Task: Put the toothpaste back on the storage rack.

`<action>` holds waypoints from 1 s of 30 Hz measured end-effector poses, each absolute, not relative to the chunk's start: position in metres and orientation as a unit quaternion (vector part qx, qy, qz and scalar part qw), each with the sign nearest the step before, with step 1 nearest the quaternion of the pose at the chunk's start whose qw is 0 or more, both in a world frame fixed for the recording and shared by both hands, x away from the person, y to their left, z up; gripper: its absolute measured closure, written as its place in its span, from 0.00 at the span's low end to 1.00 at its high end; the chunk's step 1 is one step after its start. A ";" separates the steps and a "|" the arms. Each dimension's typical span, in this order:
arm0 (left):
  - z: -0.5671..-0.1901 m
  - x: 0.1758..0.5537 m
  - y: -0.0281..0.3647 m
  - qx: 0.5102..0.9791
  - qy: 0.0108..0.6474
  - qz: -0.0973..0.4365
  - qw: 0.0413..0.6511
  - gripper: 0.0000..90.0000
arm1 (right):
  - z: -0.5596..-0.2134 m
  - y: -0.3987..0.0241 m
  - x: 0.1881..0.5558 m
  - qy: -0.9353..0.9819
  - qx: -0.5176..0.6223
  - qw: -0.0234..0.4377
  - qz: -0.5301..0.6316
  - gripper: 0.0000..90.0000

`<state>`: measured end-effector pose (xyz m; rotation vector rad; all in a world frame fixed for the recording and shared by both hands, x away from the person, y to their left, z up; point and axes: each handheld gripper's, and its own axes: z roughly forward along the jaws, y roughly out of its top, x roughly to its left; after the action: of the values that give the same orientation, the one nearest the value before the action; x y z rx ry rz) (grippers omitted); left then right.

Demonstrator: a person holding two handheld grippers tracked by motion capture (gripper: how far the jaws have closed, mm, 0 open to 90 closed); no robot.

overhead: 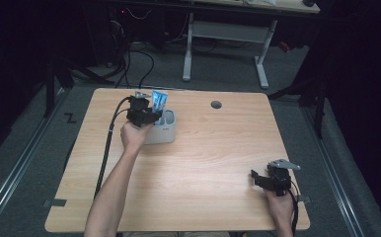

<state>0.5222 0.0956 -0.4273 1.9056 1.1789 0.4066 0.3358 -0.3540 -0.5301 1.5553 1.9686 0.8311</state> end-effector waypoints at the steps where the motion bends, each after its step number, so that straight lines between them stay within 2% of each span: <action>1: -0.427 0.522 0.096 0.758 0.471 0.163 0.421 0.65 | -0.530 -0.354 0.336 0.721 0.571 0.247 0.304 0.32; 13: -0.416 0.513 0.108 0.744 0.470 0.173 0.441 0.57 | -0.530 -0.354 0.336 0.722 0.571 0.247 0.304 0.32; 30: -0.398 0.499 0.118 0.740 0.454 0.191 0.457 0.53 | -0.530 -0.354 0.336 0.722 0.571 0.247 0.304 0.32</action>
<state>0.4986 0.1181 -0.3983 1.8244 1.1197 0.4700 0.3357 -0.3537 -0.5301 1.5567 1.9678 0.8292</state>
